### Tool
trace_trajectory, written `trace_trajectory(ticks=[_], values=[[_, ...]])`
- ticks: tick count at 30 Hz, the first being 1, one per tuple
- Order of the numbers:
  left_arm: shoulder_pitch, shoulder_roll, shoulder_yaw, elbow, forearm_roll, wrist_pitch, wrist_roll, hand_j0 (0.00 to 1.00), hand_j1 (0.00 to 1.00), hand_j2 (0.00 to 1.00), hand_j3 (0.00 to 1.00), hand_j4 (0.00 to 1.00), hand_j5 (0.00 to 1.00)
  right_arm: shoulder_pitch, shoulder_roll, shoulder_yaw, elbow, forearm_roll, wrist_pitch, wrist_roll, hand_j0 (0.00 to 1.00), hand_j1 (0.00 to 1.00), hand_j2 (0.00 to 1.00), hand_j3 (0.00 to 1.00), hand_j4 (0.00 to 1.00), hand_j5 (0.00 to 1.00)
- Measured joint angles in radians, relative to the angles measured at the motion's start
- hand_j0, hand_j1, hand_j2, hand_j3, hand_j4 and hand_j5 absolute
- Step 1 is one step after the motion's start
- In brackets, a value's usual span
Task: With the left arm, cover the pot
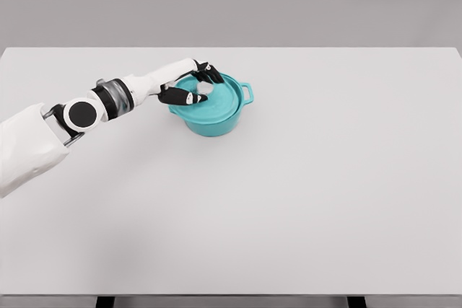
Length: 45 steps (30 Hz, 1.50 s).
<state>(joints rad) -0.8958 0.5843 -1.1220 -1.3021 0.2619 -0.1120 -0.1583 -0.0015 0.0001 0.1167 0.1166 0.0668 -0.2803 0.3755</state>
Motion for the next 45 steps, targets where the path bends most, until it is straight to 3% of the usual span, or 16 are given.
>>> trace_trajectory(ticks=[5, 10, 25, 28, 29, 33, 34, 36, 38, 41, 45], values=[[-0.002, 0.000, 0.000, 0.000, 0.000, 0.000, 0.000, 0.64, 0.64, 0.64, 0.64, 0.64, 0.64, 0.000, 0.000, 0.000, 0.000, 0.000, 0.000, 0.000, 1.00, 1.00, 1.00, 1.00, 1.00, 1.00], [-0.002, 0.000, 0.001, -0.001, -0.005, -0.001, 0.000, 0.81, 0.81, 0.81, 0.81, 0.81, 0.81, 0.000, 0.000, 0.000, 0.000, 0.000, 0.000, 0.000, 1.00, 1.00, 1.00, 1.00, 1.00, 1.00], [-0.026, 0.044, 0.008, -0.057, 0.013, -0.002, -0.001, 0.84, 0.84, 0.84, 0.84, 0.84, 0.84, 0.000, 0.000, 0.000, 0.000, 0.000, 0.000, 0.000, 1.00, 1.00, 1.00, 1.00, 1.00, 1.00], [-0.043, 0.099, 0.012, -0.104, 0.051, -0.002, -0.036, 1.00, 1.00, 1.00, 1.00, 1.00, 1.00, 0.000, 0.000, 0.000, 0.000, 0.000, 0.000, 0.000, 1.00, 1.00, 1.00, 1.00, 1.00, 1.00], [-0.043, 0.129, 0.015, -0.129, 0.066, -0.003, -0.050, 1.00, 1.00, 1.00, 1.00, 1.00, 1.00, 0.000, 0.000, 0.000, 0.000, 0.000, 0.000, 0.000, 1.00, 1.00, 1.00, 1.00, 1.00, 1.00], [-0.008, 0.285, 0.054, -0.284, 0.128, -0.024, -0.078, 1.00, 1.00, 1.00, 1.00, 1.00, 1.00, 0.000, 0.000, 0.000, 0.000, 0.000, 0.000, 0.000, 1.00, 1.00, 1.00, 1.00, 1.00, 1.00], [0.028, 0.325, 0.069, -0.312, 0.134, -0.038, -0.081, 1.00, 1.00, 1.00, 1.00, 1.00, 1.00, 0.000, 0.000, 0.000, 0.000, 0.000, 0.000, 0.000, 1.00, 1.00, 1.00, 1.00, 1.00, 1.00], [0.153, 0.395, 0.133, -0.355, 0.143, -0.058, -0.085, 1.00, 1.00, 1.00, 1.00, 1.00, 1.00, 0.000, 0.000, 0.000, 0.000, 0.000, 0.000, 0.000, 1.00, 1.00, 1.00, 1.00, 1.00, 1.00], [0.213, 0.435, 0.210, -0.379, 0.146, -0.069, -0.087, 1.00, 1.00, 1.00, 1.00, 1.00, 1.00, 0.000, 0.000, 0.000, 0.000, 0.000, 0.000, 0.000, 1.00, 1.00, 1.00, 1.00, 1.00, 1.00], [0.224, 0.474, 0.270, -0.395, 0.150, -0.076, -0.087, 1.00, 1.00, 1.00, 1.00, 1.00, 1.00, 0.000, 0.000, 0.000, 0.000, 0.000, 0.000, 0.000, 1.00, 1.00, 1.00, 1.00, 1.00, 1.00], [0.258, 0.493, 0.292, -0.402, 0.153, -0.078, -0.087, 1.00, 1.00, 1.00, 1.00, 1.00, 1.00, 0.000, 0.000, 0.000, 0.000, 0.000, 0.000, 0.000, 1.00, 1.00, 1.00, 1.00, 1.00, 1.00]])
